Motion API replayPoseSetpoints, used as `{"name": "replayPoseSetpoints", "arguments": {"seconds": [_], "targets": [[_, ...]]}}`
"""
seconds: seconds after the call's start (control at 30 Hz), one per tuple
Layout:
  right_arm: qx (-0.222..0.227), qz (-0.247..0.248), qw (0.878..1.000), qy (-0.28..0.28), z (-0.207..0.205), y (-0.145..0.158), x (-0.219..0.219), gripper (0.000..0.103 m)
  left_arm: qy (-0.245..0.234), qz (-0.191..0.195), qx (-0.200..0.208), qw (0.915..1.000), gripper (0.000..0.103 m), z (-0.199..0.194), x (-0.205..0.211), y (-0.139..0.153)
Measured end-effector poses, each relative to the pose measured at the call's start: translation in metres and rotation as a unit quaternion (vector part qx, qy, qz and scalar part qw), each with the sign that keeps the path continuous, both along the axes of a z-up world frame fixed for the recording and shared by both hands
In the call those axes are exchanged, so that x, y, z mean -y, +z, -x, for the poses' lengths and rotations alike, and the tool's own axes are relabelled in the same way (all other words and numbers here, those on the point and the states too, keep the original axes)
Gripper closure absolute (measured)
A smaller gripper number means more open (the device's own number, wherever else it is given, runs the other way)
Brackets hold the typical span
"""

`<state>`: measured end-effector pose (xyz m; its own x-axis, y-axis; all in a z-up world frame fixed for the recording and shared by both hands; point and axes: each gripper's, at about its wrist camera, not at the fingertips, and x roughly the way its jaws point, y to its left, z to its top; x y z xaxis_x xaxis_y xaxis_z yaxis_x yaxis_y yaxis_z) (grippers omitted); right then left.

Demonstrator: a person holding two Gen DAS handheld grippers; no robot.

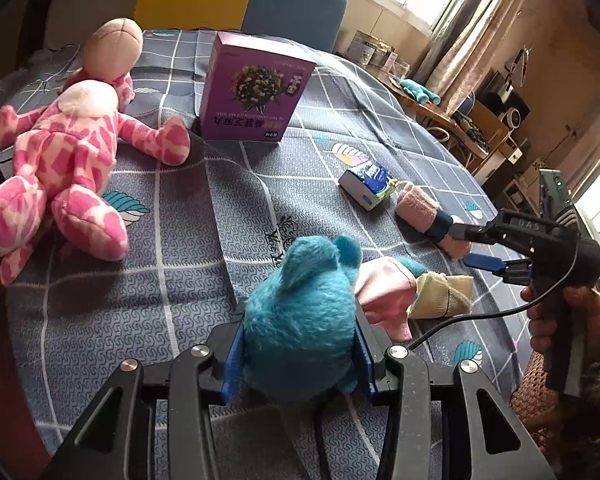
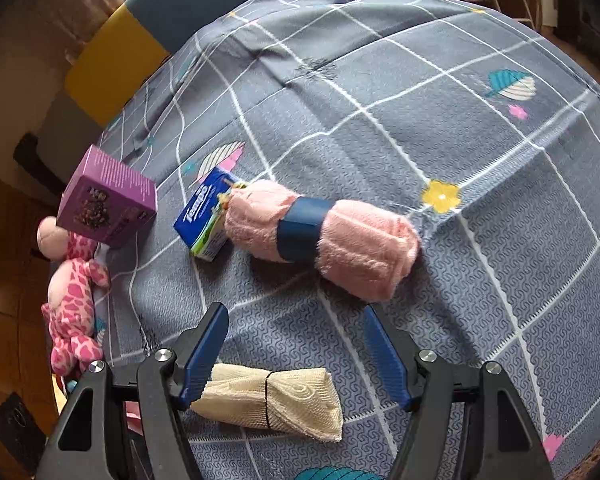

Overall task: Organize soft objects
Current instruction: 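Lower the right gripper onto the beige mesh roll and close it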

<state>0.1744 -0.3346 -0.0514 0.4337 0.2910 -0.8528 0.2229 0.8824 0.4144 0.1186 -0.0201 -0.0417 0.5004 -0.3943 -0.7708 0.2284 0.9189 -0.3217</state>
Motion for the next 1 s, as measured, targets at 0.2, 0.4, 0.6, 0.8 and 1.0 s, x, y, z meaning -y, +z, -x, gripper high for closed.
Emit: {"name": "replayPoseSetpoints", "arguments": {"seconds": [0.2, 0.4, 0.6, 0.8, 1.0], "targets": [[0.018, 0.031, 0.991, 0.130, -0.002, 0.011, -0.046, 0.033, 0.026, 0.018, 0.022, 0.9993, 0.057, 0.018, -0.027, 0.025], [0.003, 0.158, 0.919, 0.362, 0.020, 0.028, -0.102, 0.030, 0.027, 0.014, 0.041, 0.9987, 0.057, 0.043, -0.054, 0.044], [-0.033, 0.262, 0.856, 0.445, 0.038, 0.005, -0.119, 0.030, 0.038, 0.028, 0.046, 0.9978, 0.057, 0.063, -0.074, 0.051], [-0.032, 0.315, 0.836, 0.449, 0.036, -0.016, -0.133, 0.032, 0.041, 0.023, 0.056, 0.9973, 0.056, 0.074, -0.082, 0.059], [-0.011, 0.303, 0.854, 0.422, 0.032, -0.015, -0.124, 0.042, 0.045, -0.002, 0.074, 0.9963, 0.056, 0.087, -0.085, 0.066]]}}
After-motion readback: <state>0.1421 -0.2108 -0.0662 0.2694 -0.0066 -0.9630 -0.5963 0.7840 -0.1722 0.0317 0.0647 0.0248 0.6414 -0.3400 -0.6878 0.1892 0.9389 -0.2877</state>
